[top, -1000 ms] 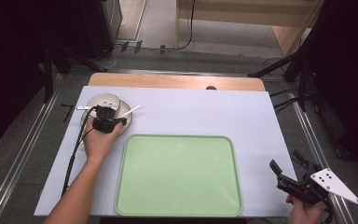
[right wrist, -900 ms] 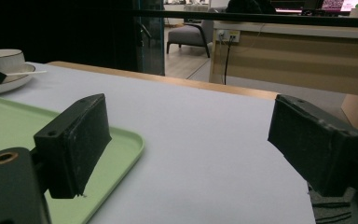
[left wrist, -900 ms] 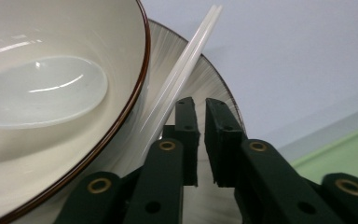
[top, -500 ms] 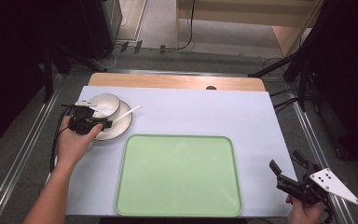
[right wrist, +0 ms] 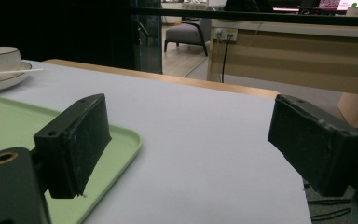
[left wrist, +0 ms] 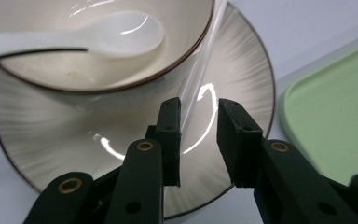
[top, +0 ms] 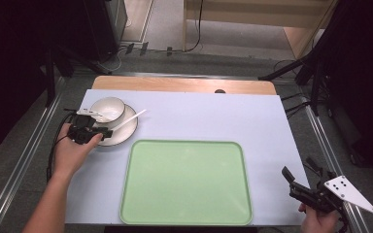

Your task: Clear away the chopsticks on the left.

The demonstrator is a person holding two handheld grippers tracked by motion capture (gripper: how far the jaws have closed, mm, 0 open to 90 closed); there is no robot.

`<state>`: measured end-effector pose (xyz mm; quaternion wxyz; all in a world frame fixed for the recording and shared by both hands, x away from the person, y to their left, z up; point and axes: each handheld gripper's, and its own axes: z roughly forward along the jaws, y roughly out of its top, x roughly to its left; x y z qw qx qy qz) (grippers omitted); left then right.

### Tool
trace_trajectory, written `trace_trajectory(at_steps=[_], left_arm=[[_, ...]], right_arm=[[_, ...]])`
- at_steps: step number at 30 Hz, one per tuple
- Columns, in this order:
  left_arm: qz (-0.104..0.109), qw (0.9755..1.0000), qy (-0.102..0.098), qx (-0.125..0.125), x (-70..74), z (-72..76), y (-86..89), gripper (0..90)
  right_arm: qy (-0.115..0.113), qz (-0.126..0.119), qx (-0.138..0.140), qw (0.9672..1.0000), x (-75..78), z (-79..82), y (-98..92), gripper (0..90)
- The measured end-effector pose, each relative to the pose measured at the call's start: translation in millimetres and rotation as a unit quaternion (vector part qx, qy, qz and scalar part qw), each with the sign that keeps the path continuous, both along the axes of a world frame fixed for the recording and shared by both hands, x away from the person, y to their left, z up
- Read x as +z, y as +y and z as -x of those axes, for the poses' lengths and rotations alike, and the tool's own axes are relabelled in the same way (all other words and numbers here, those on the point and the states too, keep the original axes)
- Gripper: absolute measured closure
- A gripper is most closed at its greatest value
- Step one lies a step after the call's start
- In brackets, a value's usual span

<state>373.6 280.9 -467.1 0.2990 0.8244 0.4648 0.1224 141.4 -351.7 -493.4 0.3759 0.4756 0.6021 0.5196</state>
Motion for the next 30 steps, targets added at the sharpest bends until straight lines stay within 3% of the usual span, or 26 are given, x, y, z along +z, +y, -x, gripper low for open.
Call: trace_trajectory(at_steps=[3, 14, 24, 28, 30], left_arm=[[0.003, 1.0000, 0.002, 0.001, -0.2, 1.4, 3.8, 71.7], [-0.017, 0.9998, -0.003, -0.008, -0.2, 4.4, -1.2, 71.7], [-0.023, 0.9996, 0.008, -0.015, -4.8, 1.9, -6.4, 73.7], [-0.036, 0.9991, 0.013, -0.018, -10.1, -2.2, -12.6, 74.8], [-0.035, 0.9990, 0.022, -0.019, -13.6, -5.3, -13.7, 75.7]], right_arm=[[0.001, -0.001, -0.001, 1.0000, 0.1, -0.1, 0.0, 12.9], [0.002, 0.002, 0.001, 1.0000, -0.4, -1.3, 3.2, 12.8], [0.001, 0.000, 0.001, 1.0000, -0.5, -1.2, 2.2, 12.9], [0.001, 0.001, 0.000, 1.0000, -0.6, -1.5, 2.2, 12.8], [0.002, 0.002, 0.002, 1.0000, -0.8, -1.8, 3.0, 12.9]])
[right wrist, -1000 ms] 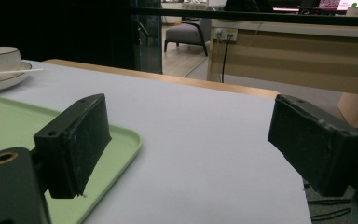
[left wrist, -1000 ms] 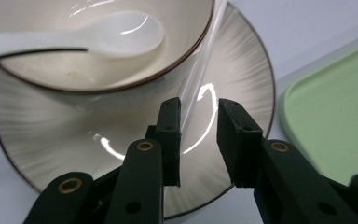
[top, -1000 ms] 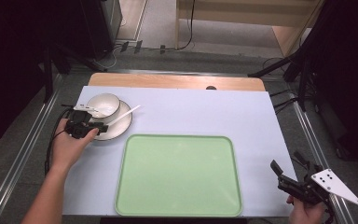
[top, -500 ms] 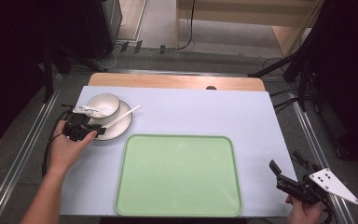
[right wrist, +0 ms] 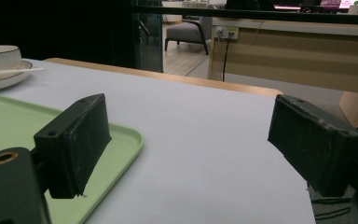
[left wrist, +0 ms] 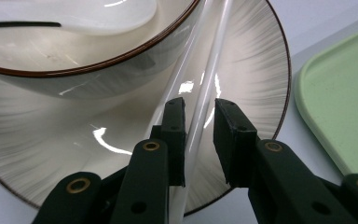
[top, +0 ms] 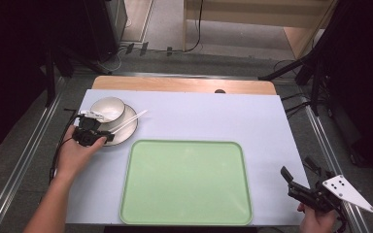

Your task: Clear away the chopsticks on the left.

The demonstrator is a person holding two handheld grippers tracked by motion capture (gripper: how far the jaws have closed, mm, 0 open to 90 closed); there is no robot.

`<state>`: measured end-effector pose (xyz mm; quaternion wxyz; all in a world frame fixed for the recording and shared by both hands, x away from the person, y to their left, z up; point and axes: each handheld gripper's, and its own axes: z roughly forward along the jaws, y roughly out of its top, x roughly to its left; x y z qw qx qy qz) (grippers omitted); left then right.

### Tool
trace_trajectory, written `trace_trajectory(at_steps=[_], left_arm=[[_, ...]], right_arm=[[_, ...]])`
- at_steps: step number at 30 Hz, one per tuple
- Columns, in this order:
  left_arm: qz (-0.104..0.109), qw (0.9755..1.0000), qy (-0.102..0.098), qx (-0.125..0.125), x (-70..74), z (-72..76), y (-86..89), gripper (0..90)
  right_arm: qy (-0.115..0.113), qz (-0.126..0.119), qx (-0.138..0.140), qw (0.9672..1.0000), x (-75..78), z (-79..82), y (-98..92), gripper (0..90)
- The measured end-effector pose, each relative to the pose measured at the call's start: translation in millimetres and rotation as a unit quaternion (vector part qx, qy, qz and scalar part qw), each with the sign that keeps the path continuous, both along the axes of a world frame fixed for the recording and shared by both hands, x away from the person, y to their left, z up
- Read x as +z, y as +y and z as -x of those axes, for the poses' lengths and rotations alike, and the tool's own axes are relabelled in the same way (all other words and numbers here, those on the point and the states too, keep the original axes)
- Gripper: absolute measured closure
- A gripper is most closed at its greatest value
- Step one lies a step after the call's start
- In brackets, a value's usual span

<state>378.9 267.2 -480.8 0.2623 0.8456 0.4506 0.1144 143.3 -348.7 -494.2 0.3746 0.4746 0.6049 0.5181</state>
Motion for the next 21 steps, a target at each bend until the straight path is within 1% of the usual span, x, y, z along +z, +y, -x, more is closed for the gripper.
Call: trace_trajectory(at_steps=[1, 2, 3, 5, 14, 15, 17, 19, 21], left_arm=[[-0.002, 1.0000, 0.008, -0.002, -3.2, -2.4, -1.1, 75.8], [-0.002, 1.0000, 0.008, -0.002, -3.2, -2.4, -1.1, 76.3], [-0.008, 0.9999, 0.012, -0.004, -6.4, -4.1, -2.4, 76.5], [-0.011, 0.9998, 0.016, -0.005, -8.9, -5.6, -3.5, 76.4], [-0.015, 0.9998, 0.012, -0.006, -10.6, -7.2, -6.6, 77.4], [-0.011, 0.9998, 0.013, -0.012, -11.0, -6.9, -6.9, 79.5], [-0.014, 0.9995, 0.011, -0.027, -10.8, -5.9, -8.1, 82.6], [-0.021, 0.9992, 0.005, -0.034, -10.5, -4.4, -10.4, 85.3], [-0.020, 0.9991, 0.004, -0.037, -10.6, -4.1, -10.7, 85.5]], right_arm=[[0.000, 0.001, 0.000, 1.0000, -0.1, -0.2, 0.2, 12.9], [0.000, 0.001, 0.000, 1.0000, -0.1, -0.2, 0.2, 12.9], [0.001, 0.001, 0.001, 1.0000, -0.2, -0.3, 0.4, 12.9], [0.001, 0.001, 0.001, 1.0000, -0.4, -0.7, 0.1, 12.9], [0.002, 0.001, 0.002, 1.0000, -0.6, -1.2, 0.5, 12.9], [0.001, 0.000, 0.002, 1.0000, -0.6, -1.2, 0.3, 12.9], [0.002, 0.000, 0.002, 1.0000, -0.6, -1.1, 0.2, 12.9], [0.002, 0.000, 0.002, 1.0000, -0.5, -1.1, 0.1, 12.9], [0.002, 0.000, 0.001, 1.0000, -0.5, -1.1, 0.0, 12.9]])
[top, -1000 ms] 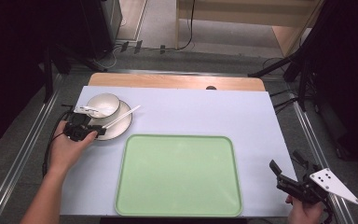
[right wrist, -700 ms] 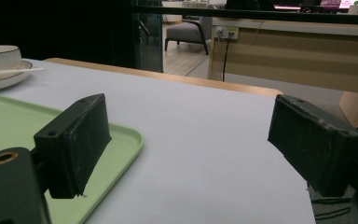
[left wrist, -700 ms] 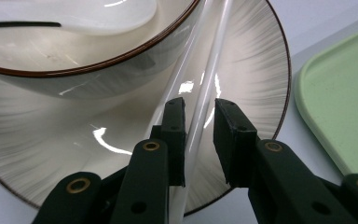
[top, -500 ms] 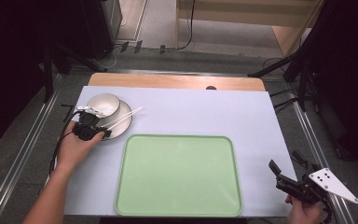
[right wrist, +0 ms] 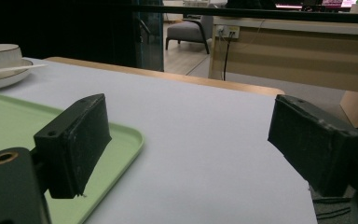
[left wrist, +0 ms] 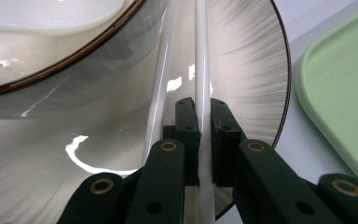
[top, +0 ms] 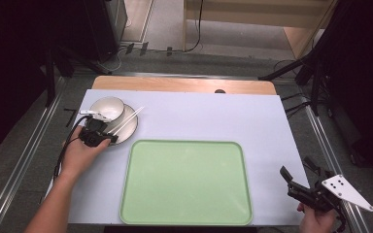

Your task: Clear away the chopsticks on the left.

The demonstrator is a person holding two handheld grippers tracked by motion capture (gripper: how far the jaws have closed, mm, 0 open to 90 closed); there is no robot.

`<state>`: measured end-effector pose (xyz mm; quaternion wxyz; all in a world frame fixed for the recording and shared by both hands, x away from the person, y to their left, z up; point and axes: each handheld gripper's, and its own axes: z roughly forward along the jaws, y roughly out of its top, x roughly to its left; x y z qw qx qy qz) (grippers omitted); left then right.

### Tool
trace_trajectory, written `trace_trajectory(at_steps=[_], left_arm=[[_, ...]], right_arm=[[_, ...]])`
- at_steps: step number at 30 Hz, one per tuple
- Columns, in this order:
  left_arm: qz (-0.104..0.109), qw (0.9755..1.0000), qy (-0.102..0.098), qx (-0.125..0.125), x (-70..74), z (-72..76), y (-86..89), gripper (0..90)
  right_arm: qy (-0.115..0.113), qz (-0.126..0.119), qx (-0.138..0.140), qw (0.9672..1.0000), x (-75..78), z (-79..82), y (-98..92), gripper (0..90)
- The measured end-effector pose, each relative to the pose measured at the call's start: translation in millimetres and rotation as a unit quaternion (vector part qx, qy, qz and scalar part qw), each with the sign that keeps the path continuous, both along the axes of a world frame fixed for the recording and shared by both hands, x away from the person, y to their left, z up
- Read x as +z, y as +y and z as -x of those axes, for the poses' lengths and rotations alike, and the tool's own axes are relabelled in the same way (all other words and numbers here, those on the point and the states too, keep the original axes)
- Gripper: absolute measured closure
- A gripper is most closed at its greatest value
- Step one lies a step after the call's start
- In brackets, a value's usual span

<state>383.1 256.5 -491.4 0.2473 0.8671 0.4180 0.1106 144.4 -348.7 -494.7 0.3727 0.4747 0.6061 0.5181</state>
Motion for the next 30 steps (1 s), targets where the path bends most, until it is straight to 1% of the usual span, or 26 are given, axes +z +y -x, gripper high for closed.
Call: trace_trajectory(at_steps=[1, 5, 6, 9, 10, 11, 12, 13, 14, 15, 16, 17, 18, 19, 20, 21, 22, 23, 24, 25, 26, 27, 28, 29, 30], left_arm=[[0.001, 1.0000, -0.002, -0.006, -0.1, 0.5, -0.1, 85.6], [0.002, 0.9999, -0.005, -0.010, 1.0, 1.4, -0.6, 85.7], [0.002, 0.9999, -0.008, -0.011, 2.3, 2.3, -0.9, 85.6], [0.013, 0.9996, -0.019, -0.016, 10.9, 7.6, -0.9, 85.7], [0.013, 0.9996, -0.019, -0.016, 10.9, 7.6, -0.9, 85.6], [0.018, 0.9994, -0.022, -0.017, 15.6, 11.7, -1.3, 85.7], [0.018, 0.9994, -0.022, -0.017, 15.6, 11.7, -1.3, 85.7], [0.023, 0.9992, -0.023, -0.021, 20.1, 16.5, -2.5, 85.7], [0.026, 0.9992, -0.023, -0.022, 22.3, 19.6, -4.0, 85.7], [0.026, 0.9992, -0.023, -0.022, 22.3, 19.6, -4.0, 85.7], [0.033, 0.9989, -0.020, -0.026, 26.6, 26.1, -7.5, 85.7], [0.033, 0.9989, -0.020, -0.026, 26.6, 26.1, -7.5, 85.7], [0.036, 0.9986, -0.021, -0.031, 28.7, 29.6, -10.0, 85.7], [0.042, 0.9981, -0.022, -0.039, 32.5, 37.4, -16.1, 85.7], [0.043, 0.9980, -0.023, -0.040, 34.1, 40.5, -18.3, 85.6], [0.043, 0.9980, -0.023, -0.040, 34.1, 40.5, -18.3, 85.6], [0.053, 0.9972, -0.022, -0.049, 38.0, 51.2, -26.0, 85.6], [0.053, 0.9972, -0.022, -0.049, 38.0, 51.2, -26.0, 85.6], [0.049, 0.9973, -0.023, -0.049, 39.6, 61.0, -34.5, 85.6], [0.046, 0.9975, -0.023, -0.049, 40.0, 65.8, -38.8, 85.6], [0.048, 0.9974, -0.020, -0.050, 39.9, 70.2, -42.7, 85.6], [0.048, 0.9974, -0.020, -0.050, 39.9, 70.2, -42.7, 85.6], [0.067, 0.9966, -0.014, -0.046, 37.6, 79.3, -49.8, 85.6], [0.072, 0.9964, -0.006, -0.046, 35.2, 83.6, -53.2, 85.6], [0.072, 0.9964, -0.006, -0.046, 35.2, 83.6, -53.2, 85.5]], right_arm=[[0.000, 0.000, 0.000, 1.0000, 0.0, 0.0, 0.0, 12.9], [0.000, 0.000, 0.000, 1.0000, 0.0, 0.0, -0.1, 12.9], [0.000, 0.000, 0.000, 1.0000, 0.0, 0.1, -0.3, 12.9], [0.000, -0.002, -0.001, 1.0000, -0.2, 0.1, -1.1, 12.9], [0.000, -0.002, -0.001, 1.0000, -0.2, 0.1, -1.1, 12.9], [0.001, -0.002, -0.001, 1.0000, -0.4, -0.1, -1.2, 12.9], [0.001, -0.002, -0.001, 1.0000, -0.4, -0.1, -1.2, 12.9], [0.000, -0.001, -0.001, 1.0000, -0.4, -0.3, -1.1, 12.9], [0.000, -0.001, -0.001, 1.0000, -0.4, -0.2, -0.7, 12.9], [0.000, -0.001, -0.001, 1.0000, -0.3, -0.2, -0.6, 12.9], [0.000, -0.001, -0.001, 1.0000, -0.2, -0.2, -0.4, 12.9], [0.000, -0.001, -0.001, 1.0000, -0.2, -0.2, -0.4, 12.9], [0.000, 0.000, -0.001, 1.0000, -0.1, -0.1, -0.3, 12.9], [0.000, 0.000, -0.001, 1.0000, 0.0, -0.2, -0.2, 12.9], [0.000, 0.000, -0.001, 1.0000, 0.0, -0.2, -0.1, 12.8], [0.000, 0.000, -0.001, 1.0000, 0.0, -0.2, -0.1, 12.8], [0.000, 0.000, -0.002, 1.0000, 0.1, -0.2, -0.1, 12.9], [0.000, 0.000, -0.001, 1.0000, 0.1, -0.2, -0.2, 12.9], [0.000, 0.000, -0.002, 1.0000, 0.2, 0.0, -0.2, 12.9], [-0.001, 0.000, -0.002, 1.0000, 0.2, 0.1, -0.4, 12.9], [-0.001, 0.000, -0.002, 1.0000, 0.2, 0.2, -0.6, 12.9], [-0.001, 0.000, -0.002, 1.0000, 0.2, 0.2, -0.6, 12.9], [-0.001, 0.000, -0.001, 1.0000, 0.1, 0.2, -0.9, 12.9], [-0.001, 0.000, -0.001, 1.0000, 0.1, 0.3, -1.0, 12.9], [-0.001, 0.000, -0.001, 1.0000, 0.1, 0.3, -1.0, 12.9]])
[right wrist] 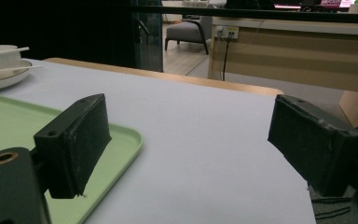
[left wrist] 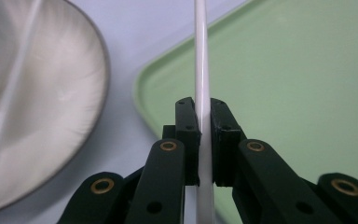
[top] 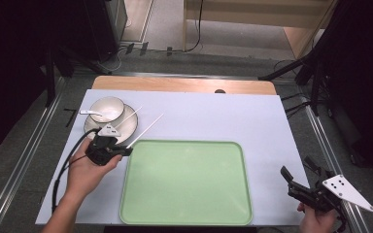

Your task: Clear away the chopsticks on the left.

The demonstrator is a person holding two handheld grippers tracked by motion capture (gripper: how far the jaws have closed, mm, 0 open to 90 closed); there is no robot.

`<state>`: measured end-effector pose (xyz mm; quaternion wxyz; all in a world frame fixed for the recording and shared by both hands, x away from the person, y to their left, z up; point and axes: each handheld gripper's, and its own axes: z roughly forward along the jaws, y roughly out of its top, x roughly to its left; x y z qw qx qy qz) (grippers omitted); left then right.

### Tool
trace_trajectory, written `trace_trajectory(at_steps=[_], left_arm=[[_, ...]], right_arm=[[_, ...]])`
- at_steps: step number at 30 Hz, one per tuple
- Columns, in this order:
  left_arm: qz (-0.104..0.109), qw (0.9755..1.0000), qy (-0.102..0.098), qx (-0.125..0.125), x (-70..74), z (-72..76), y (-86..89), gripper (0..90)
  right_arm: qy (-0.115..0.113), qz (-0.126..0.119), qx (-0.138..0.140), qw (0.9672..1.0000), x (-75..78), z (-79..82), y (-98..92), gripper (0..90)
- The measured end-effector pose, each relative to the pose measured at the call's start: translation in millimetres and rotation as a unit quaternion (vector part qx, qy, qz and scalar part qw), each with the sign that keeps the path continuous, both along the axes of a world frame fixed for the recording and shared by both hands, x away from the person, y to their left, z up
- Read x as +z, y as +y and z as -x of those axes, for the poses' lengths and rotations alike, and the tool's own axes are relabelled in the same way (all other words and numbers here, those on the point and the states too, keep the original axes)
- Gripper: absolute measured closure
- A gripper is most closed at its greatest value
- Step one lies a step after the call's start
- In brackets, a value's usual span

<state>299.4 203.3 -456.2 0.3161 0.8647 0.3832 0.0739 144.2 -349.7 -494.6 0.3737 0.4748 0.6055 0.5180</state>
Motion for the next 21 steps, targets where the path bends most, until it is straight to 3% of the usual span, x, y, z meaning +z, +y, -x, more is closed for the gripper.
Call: trace_trajectory(at_steps=[2, 3, 6, 12, 13, 21], left_arm=[[-0.002, 1.0000, 0.009, -0.001, -7.1, 8.8, -7.4, 85.5], [0.008, 0.9997, 0.023, -0.005, -14.3, 16.8, -12.9, 85.6], [0.016, 0.9991, 0.039, -0.007, -23.1, 27.2, -19.4, 85.5], [0.024, 0.9978, 0.061, -0.009, -32.3, 42.0, -28.0, 85.5], [0.021, 0.9971, 0.072, -0.012, -35.2, 47.2, -30.7, 85.5], [0.023, 0.9953, 0.094, -0.006, -50.8, 62.8, -36.9, 85.4]], right_arm=[[-0.001, 0.000, 0.000, 1.0000, 0.2, 0.2, 0.0, 12.9], [-0.001, 0.000, 0.000, 1.0000, 0.2, 0.1, 0.0, 12.8], [-0.001, 0.000, 0.000, 1.0000, 0.0, -0.1, -0.2, 12.8], [-0.001, 0.001, 0.001, 1.0000, 0.4, -0.4, 1.0, 12.9], [-0.001, 0.001, 0.000, 1.0000, 0.4, -0.4, 0.7, 12.9], [-0.001, 0.001, 0.001, 1.0000, 0.3, -0.4, 0.2, 12.8]])
